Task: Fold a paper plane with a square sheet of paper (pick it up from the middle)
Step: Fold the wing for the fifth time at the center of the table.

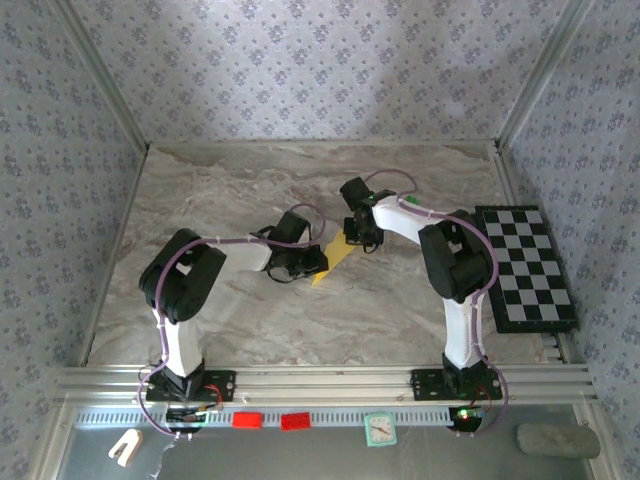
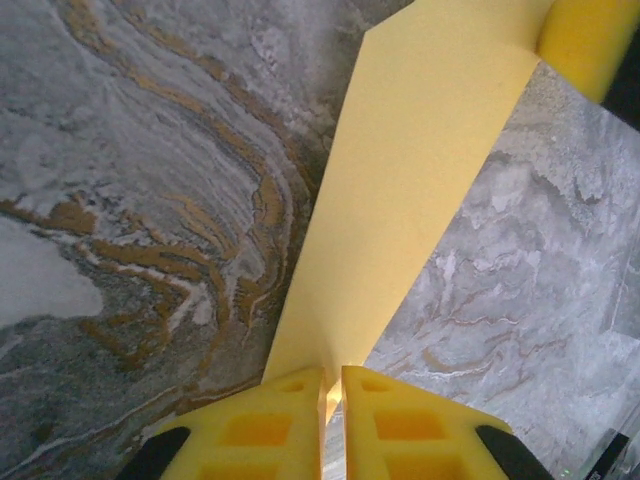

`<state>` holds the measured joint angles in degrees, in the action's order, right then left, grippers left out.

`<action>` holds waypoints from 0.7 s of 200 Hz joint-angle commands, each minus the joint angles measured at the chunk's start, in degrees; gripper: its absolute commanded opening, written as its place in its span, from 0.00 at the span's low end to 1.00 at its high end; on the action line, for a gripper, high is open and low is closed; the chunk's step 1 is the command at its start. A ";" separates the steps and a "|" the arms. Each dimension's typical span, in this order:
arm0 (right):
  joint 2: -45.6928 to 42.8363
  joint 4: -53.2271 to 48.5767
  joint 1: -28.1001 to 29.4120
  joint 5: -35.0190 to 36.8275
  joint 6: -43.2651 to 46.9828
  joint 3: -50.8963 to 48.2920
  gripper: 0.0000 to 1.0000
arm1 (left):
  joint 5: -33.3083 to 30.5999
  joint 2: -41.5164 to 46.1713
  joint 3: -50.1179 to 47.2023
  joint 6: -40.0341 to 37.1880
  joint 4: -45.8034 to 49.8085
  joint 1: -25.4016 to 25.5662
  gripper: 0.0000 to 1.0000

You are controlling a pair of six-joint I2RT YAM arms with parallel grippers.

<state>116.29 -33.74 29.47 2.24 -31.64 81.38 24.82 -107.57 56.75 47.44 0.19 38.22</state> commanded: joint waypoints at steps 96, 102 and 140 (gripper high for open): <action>2.71 -0.90 0.39 -0.98 -0.03 -0.37 0.16 | 1.44 -0.74 5.31 -1.51 2.99 -0.45 0.13; 2.71 -0.95 0.41 -1.02 0.00 -0.41 0.16 | 1.55 -1.06 6.27 -1.53 2.89 -0.45 0.13; 2.85 0.78 0.49 -1.67 0.08 -0.53 0.16 | 1.63 -5.54 10.59 -1.69 4.36 -0.43 0.12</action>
<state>116.42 -33.71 29.36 2.24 -31.64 81.36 25.54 -109.89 65.17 46.92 2.59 37.93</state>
